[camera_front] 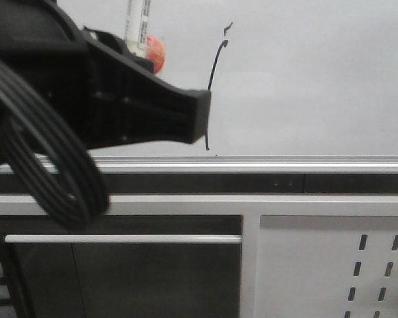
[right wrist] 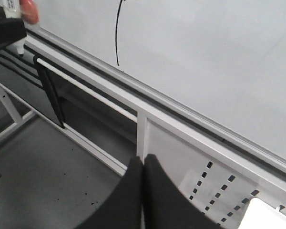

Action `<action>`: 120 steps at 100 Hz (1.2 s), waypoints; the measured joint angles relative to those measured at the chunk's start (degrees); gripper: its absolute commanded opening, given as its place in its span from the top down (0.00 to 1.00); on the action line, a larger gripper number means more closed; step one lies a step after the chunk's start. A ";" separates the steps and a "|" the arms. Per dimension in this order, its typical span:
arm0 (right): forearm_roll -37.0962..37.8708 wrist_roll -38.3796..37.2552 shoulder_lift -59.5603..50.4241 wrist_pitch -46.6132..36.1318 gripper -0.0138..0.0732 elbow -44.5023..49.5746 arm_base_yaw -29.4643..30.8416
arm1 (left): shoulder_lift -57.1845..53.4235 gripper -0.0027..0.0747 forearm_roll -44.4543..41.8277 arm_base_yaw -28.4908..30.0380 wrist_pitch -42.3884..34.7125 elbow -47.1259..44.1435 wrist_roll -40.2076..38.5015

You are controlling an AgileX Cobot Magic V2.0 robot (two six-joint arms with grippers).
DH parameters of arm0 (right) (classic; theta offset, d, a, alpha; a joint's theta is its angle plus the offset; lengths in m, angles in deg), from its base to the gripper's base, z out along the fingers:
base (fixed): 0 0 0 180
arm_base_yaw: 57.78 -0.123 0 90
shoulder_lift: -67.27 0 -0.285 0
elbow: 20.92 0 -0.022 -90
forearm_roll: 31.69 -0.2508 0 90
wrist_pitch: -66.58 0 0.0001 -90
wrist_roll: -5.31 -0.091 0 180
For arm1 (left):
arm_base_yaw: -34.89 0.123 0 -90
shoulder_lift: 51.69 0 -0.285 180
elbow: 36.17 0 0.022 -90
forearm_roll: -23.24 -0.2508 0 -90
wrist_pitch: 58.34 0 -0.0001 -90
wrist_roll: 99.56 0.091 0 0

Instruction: Write number 1 on whiteboard

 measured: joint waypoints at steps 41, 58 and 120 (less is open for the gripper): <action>1.70 -0.26 -1.56 -6.55 0.92 7.60 0.00 | 3.47 0.99 -0.38 5.07 0.22 0.00 -5.31; 1.74 -0.26 -1.56 -8.58 0.92 9.00 0.00 | 3.47 0.99 -3.89 9.43 0.22 0.00 -6.67; 1.94 -0.26 -1.56 -11.06 0.92 9.78 0.00 | 3.47 0.99 -8.39 15.20 0.22 0.00 -16.72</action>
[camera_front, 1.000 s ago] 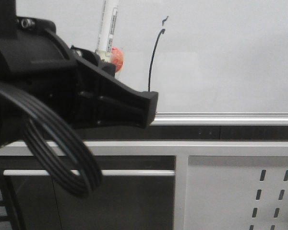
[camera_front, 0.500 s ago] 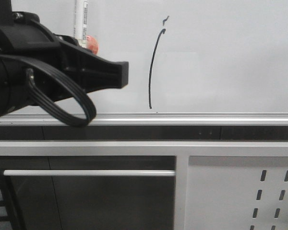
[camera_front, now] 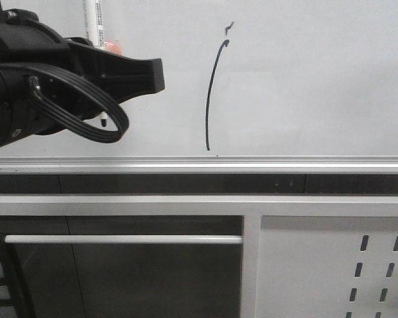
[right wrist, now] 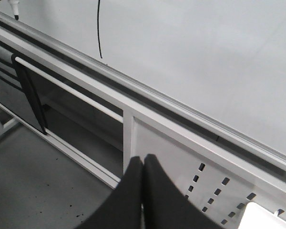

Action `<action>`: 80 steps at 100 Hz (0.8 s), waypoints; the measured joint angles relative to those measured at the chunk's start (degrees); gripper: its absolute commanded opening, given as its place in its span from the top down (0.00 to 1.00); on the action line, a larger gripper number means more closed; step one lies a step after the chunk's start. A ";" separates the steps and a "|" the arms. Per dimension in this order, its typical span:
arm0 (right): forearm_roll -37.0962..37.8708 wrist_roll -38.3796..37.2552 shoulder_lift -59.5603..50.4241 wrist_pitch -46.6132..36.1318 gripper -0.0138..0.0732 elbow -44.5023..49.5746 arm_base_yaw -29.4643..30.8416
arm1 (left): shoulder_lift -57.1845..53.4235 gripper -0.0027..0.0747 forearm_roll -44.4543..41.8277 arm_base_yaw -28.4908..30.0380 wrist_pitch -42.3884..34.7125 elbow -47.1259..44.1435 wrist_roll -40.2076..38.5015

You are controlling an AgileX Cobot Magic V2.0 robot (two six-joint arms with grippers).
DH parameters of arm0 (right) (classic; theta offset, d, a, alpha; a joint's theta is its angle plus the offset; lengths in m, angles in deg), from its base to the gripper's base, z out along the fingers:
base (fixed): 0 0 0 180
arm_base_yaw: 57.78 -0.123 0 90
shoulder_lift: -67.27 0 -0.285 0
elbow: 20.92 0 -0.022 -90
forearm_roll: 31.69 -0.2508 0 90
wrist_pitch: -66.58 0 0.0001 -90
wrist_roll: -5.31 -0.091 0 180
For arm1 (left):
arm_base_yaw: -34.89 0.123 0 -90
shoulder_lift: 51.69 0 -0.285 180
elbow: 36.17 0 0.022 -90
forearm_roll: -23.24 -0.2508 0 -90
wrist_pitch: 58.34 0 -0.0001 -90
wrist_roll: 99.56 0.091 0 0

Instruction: Write number 1 on whiteboard

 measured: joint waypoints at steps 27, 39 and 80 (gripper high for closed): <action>0.02 0.00 0.00 -0.22 0.92 0.00 0.00 | 0.00 0.99 -2.17 3.46 0.00 0.00 -3.52; 0.02 0.00 0.00 -0.24 0.92 0.00 0.00 | 0.00 0.99 -4.98 4.97 0.00 0.00 -4.21; 0.02 0.00 0.00 -0.34 0.92 0.00 0.00 | 0.00 0.99 -6.02 5.31 0.00 0.00 -4.48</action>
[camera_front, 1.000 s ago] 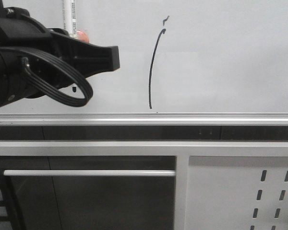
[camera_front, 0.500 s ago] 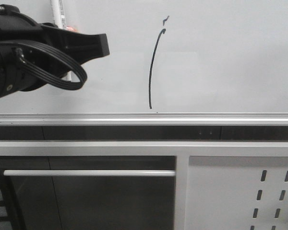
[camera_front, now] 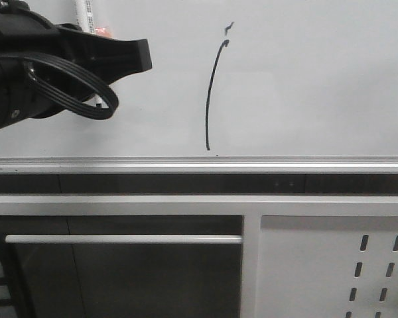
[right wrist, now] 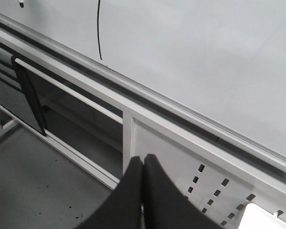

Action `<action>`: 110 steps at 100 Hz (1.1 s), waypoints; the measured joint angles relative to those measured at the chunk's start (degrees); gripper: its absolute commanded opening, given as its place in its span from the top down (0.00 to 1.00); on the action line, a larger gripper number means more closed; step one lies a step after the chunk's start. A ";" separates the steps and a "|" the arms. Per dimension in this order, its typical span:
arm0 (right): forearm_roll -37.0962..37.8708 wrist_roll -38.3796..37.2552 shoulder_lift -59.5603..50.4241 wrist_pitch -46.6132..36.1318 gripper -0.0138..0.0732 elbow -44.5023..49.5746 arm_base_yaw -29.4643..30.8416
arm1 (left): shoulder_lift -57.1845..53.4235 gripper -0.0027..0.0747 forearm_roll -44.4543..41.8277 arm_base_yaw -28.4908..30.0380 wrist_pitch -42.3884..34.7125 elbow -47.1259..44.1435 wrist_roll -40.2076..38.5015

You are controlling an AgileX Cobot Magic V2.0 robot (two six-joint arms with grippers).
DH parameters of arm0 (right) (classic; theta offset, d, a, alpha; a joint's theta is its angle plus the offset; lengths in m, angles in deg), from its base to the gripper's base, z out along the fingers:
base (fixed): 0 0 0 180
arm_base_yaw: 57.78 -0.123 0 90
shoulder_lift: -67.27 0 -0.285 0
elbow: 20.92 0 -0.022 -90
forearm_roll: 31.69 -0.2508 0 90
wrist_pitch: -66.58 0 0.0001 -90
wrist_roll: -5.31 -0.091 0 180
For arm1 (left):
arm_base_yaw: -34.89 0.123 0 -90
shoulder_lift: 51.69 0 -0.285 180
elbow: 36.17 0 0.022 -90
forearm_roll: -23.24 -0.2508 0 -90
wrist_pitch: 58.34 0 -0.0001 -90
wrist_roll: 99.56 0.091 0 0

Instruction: Write number 1 on whiteboard

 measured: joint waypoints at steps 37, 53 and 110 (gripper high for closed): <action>0.00 0.00 0.00 0.00 0.92 0.00 0.00 | 0.00 0.99 0.00 1.01 0.00 0.00 0.00; 0.00 0.00 0.00 0.00 0.92 0.00 0.00 | 0.00 0.99 0.00 1.50 0.09 0.00 0.00; 0.00 -0.04 0.00 0.00 0.92 0.00 0.00 | 0.00 0.99 -0.22 1.54 0.12 0.00 0.00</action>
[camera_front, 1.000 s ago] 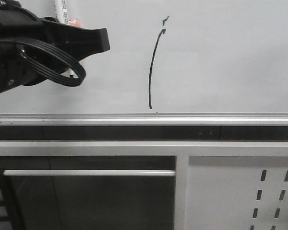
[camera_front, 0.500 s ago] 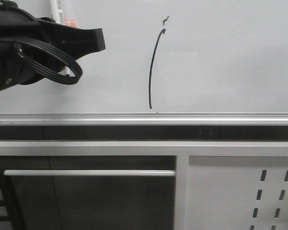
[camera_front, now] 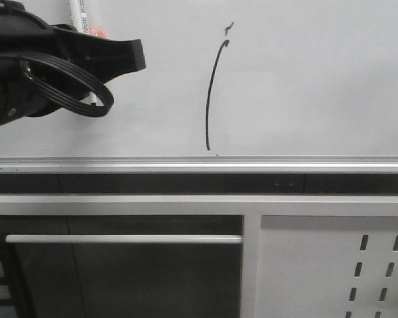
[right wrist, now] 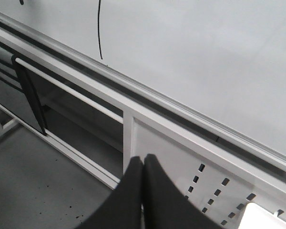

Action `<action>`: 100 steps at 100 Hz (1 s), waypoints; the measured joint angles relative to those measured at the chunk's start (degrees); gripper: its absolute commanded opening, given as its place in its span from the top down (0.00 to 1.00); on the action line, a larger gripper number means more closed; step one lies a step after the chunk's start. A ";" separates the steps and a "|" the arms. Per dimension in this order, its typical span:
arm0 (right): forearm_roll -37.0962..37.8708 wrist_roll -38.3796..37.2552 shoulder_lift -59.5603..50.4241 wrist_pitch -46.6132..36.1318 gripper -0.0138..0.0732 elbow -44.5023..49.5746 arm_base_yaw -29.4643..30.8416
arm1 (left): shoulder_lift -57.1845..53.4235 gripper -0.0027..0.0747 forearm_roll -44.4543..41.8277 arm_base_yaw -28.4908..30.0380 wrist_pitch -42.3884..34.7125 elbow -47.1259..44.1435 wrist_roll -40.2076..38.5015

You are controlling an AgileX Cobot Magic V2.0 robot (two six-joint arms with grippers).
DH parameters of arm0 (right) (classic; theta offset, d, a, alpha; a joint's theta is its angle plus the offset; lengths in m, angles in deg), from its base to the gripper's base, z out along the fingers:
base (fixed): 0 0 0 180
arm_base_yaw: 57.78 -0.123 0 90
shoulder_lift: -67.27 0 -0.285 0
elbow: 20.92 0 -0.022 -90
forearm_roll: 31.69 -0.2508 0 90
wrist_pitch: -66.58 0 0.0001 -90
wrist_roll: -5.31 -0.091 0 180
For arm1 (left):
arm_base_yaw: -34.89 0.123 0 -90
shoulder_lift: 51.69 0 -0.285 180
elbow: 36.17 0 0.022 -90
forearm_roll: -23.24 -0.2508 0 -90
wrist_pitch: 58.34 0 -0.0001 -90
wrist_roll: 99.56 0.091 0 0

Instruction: Write number 1 on whiteboard

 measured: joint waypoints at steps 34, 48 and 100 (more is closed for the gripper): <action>0.00 0.00 0.00 0.00 0.92 0.00 0.00 | 0.00 0.87 -0.13 0.10 0.09 0.00 0.00; 0.00 0.00 0.00 0.00 0.92 0.00 0.00 | 0.00 0.74 -0.21 0.10 0.09 0.00 0.00; 0.00 0.00 0.00 0.00 0.92 0.00 0.00 | 0.00 0.56 -0.21 0.10 0.09 0.00 0.00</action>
